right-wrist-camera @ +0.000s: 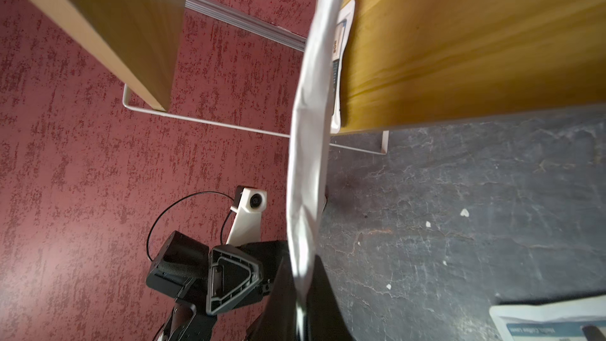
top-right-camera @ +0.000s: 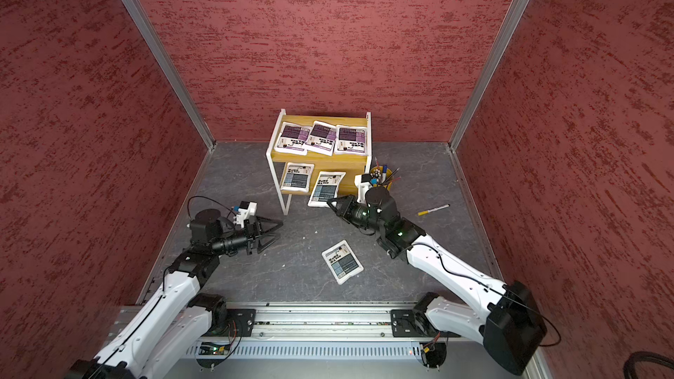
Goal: Place the bagged coffee beans on the shelf by color
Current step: Place the bagged coffee beans on the shelf.
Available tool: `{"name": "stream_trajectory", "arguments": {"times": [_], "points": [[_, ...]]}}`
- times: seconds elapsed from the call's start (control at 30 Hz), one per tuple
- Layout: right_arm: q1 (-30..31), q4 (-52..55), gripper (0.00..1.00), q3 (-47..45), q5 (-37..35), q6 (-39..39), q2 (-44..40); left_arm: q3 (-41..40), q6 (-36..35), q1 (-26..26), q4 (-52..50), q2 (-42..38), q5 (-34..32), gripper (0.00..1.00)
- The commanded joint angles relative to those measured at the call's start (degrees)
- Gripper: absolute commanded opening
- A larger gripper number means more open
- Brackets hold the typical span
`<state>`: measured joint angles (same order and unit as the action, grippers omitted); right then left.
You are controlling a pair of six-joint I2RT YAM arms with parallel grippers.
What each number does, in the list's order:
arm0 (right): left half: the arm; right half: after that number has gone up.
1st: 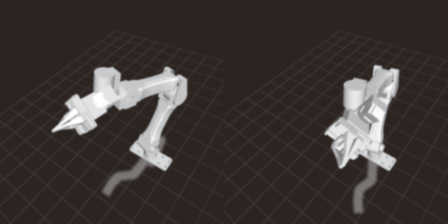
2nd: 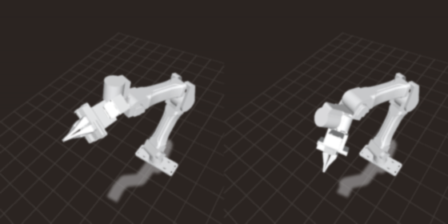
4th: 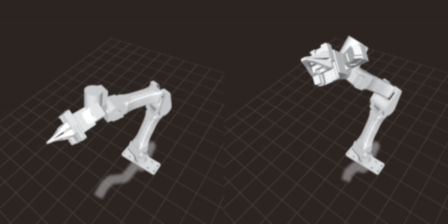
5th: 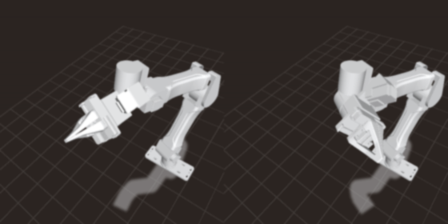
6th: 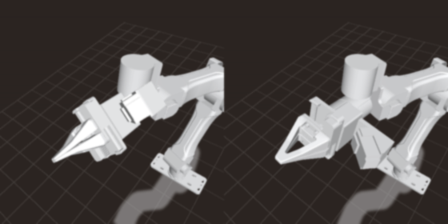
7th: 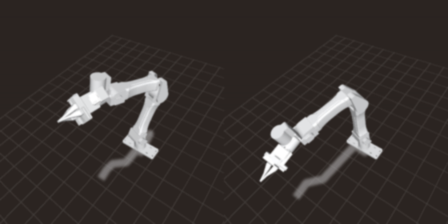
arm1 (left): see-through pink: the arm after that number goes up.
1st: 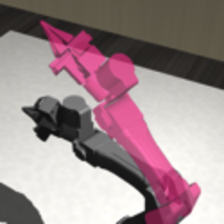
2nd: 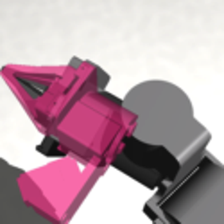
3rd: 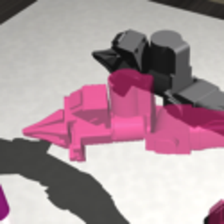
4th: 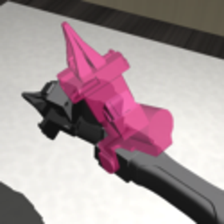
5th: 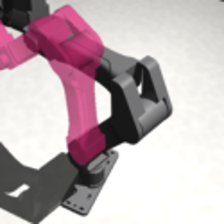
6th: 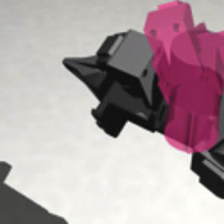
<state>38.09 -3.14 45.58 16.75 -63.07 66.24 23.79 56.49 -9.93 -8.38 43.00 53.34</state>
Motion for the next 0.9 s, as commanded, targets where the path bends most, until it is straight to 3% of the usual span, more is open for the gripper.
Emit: {"name": "stream_trajectory", "arguments": {"times": [0.0, 0.3, 0.73, 0.87], "points": [[-1.4, -1.0, 0.05, 2.8, 2.6, 1.2, 2.3, 1.8, -6.6, -3.2, -8.8, -0.1, -3.8, 0.77], [-4.5, -1.2, 0.05, 7.3, 5.6, 2.0, 7.9, 1.7, -6.9, -10.9, -7.1, 3.9, -8.3, 0.77], [-5.1, -3.4, 0.05, 7.1, 7.5, -0.7, 10.8, 1.6, -7.1, -11.2, -7.5, 4.3, -9.3, 0.77], [-5.1, -4.6, 0.05, 5.5, 8.3, -0.8, 8.9, 1.7, -3.2, -11.2, -0.1, 4.3, -8.6, 0.77]]}}
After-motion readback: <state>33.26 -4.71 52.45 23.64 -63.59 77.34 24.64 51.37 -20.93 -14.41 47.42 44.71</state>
